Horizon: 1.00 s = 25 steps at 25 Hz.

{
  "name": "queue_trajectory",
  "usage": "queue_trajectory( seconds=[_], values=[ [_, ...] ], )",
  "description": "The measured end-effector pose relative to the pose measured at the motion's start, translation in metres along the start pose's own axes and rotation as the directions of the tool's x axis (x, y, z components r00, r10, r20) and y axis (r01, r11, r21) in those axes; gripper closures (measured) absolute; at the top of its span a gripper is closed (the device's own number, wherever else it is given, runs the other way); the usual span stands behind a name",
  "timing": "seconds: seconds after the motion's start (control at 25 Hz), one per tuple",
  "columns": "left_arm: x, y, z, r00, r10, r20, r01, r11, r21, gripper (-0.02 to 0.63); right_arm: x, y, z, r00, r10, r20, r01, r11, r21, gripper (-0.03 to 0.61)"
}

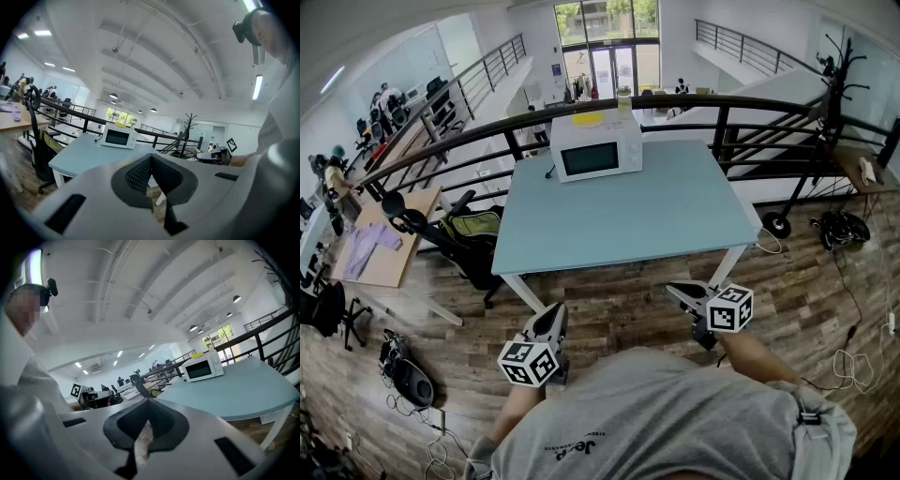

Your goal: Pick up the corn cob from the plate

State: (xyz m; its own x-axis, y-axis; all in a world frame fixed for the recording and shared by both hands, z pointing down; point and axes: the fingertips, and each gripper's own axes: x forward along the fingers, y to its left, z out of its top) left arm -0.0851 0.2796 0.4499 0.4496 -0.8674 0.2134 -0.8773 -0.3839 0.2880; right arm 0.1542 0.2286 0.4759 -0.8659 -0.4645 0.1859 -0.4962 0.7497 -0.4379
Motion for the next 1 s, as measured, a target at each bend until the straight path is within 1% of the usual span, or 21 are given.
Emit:
queue_trajectory(
  seconds=[0.2, 0.44, 0.56, 0.64, 1.0],
  values=[
    [0.014, -0.003, 0.013, 1.0, 0.009, 0.016, -0.009, 1.0, -0.001, 0.606, -0.003, -0.015, 0.016, 1.0, -0.003, -0.004, 0.003, 1.0, -0.025, 0.565],
    [0.025, -0.008, 0.014, 1.0, 0.011, 0.013, -0.011, 1.0, 0.003, 0.606, -0.006, -0.024, 0.022, 1.0, 0.006, -0.012, -0.006, 0.999, -0.032, 0.565],
    [0.031, -0.013, 0.014, 1.0, 0.009, 0.012, -0.009, 1.0, 0.009, 0.606, -0.008, -0.024, 0.023, 0.999, 0.036, -0.015, -0.037, 0.999, -0.015, 0.565],
    [0.034, -0.017, 0.015, 1.0, 0.012, 0.013, -0.012, 1.0, 0.009, 0.606, -0.011, -0.027, 0.024, 0.999, 0.039, -0.015, -0.039, 0.999, 0.006, 0.565],
    [0.063, -0.06, 0.008, 1.0, 0.024, 0.014, -0.024, 1.0, 0.001, 0.606, -0.06, -0.064, 0.027, 0.999, 0.028, -0.017, -0.028, 0.999, 0.026, 0.563]
  ],
)
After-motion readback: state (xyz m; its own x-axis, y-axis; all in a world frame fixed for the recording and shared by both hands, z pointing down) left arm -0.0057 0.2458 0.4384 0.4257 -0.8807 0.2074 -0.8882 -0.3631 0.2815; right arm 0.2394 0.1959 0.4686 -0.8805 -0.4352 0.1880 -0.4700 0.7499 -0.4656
